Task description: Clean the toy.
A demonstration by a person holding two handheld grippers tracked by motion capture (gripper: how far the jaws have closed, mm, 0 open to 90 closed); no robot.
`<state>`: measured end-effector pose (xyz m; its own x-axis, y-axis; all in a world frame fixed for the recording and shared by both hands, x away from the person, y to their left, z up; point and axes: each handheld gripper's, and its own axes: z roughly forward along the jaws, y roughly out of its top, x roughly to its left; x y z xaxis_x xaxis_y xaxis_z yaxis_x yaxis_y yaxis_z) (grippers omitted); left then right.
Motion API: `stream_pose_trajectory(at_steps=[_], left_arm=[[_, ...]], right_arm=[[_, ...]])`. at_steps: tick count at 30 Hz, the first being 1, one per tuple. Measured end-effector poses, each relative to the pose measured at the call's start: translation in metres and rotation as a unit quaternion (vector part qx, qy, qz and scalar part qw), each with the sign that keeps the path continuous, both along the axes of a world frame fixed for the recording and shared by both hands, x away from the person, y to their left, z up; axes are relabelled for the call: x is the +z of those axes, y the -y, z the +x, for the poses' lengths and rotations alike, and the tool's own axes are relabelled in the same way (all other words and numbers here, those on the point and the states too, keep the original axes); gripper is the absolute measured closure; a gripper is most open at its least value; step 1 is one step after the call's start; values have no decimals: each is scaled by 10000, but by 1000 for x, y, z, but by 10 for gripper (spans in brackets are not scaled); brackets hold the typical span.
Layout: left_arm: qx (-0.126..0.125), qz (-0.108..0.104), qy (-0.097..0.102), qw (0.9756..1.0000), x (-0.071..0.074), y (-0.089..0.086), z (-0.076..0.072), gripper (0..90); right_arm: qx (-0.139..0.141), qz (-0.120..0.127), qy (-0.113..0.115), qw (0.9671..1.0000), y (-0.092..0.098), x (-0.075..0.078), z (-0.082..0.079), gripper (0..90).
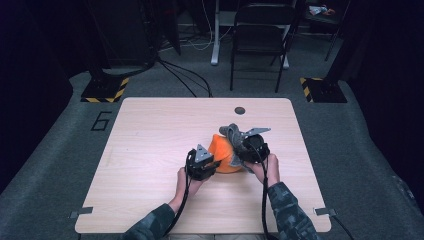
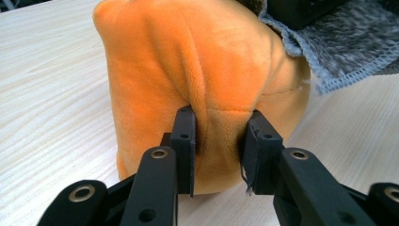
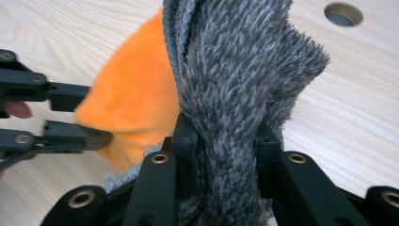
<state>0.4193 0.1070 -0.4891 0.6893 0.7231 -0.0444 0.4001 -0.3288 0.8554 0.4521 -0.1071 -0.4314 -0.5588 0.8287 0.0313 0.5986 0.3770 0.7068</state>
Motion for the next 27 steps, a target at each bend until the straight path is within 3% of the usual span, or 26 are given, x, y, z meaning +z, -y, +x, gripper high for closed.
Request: stream_pose_trajectory(at_steps=[12,20,24,27], left_arm=[[-42,-31,-15,10000,-1,-1,0,681],[-24,-76,-3,10000,-2,-4,1,677],[-38,-94,15,9999,-2,-4,1,677],[-35,-92,21,9999,-2,-4,1,676]], right_arm=[[-331,-66,-495,9982,25,-20,13,699],[-562,-298,-1114,9917,35,-54,25,702],[-607,-344,-908,9934,37,-45,25,707],[-659,-140,-696,9953,41,-29,23,709]])
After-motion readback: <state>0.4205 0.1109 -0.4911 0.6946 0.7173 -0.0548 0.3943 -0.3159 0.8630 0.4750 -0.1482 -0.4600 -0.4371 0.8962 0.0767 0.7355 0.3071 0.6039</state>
